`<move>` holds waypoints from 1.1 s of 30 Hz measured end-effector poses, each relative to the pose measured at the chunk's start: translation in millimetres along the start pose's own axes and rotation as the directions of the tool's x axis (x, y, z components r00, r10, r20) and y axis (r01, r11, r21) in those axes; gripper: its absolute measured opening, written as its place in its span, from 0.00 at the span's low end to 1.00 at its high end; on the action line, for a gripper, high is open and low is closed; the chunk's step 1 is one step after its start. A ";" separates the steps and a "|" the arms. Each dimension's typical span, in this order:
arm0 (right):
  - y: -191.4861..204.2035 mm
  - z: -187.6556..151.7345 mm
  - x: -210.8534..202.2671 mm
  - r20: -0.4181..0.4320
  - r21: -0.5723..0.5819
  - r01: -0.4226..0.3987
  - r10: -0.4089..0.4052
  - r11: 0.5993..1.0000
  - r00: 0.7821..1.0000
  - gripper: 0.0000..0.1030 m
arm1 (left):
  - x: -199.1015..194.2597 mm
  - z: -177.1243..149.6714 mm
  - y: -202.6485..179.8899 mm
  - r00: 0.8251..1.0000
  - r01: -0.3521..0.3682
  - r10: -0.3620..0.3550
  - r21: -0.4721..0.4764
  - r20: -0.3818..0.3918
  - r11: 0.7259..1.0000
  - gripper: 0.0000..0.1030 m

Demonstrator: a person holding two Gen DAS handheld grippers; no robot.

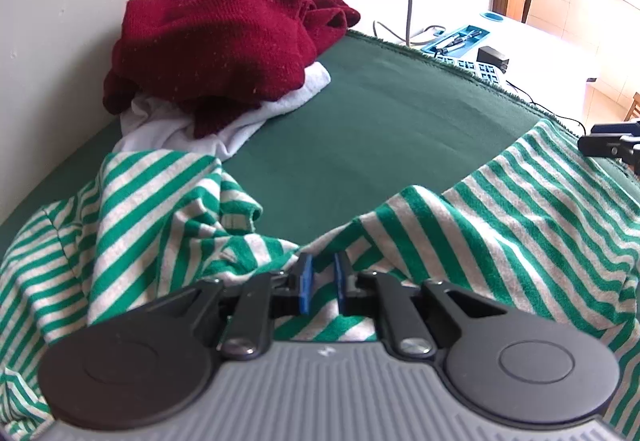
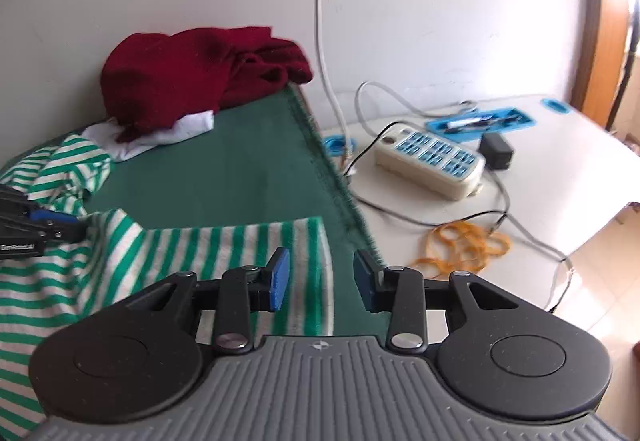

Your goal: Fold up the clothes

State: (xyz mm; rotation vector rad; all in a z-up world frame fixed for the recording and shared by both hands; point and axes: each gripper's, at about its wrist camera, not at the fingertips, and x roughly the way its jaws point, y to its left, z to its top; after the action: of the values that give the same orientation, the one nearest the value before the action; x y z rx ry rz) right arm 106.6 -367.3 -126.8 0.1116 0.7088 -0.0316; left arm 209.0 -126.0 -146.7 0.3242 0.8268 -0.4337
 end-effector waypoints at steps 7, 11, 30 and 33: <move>13.1 1.4 1.6 -0.013 -0.039 -0.072 0.072 0.997 0.997 0.06 | -0.2 1.2 0.4 1.000 0.001 -0.001 0.004 -0.006 1.000 0.08; 11.2 5.3 4.8 -0.026 -0.028 -0.061 0.060 0.998 0.998 0.04 | 0.1 1.9 -0.7 1.000 -0.003 0.003 0.008 -0.009 1.000 0.08; 25.0 64.8 -46.0 0.058 0.409 -0.448 0.467 0.795 0.882 0.04 | -0.9 5.1 -1.1 1.000 -0.022 0.021 -0.037 -0.023 0.999 0.12; 46.9 72.7 -53.6 0.064 0.398 -0.492 0.512 0.774 0.857 0.04 | -4.9 4.2 -0.2 1.000 -0.023 0.022 -0.050 -0.019 0.999 0.21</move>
State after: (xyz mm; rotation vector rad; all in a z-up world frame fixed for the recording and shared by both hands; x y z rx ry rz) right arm 116.2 -329.4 -32.8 0.7033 0.6939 0.3460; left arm 208.7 -126.8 -140.3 0.2914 0.8497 -0.3891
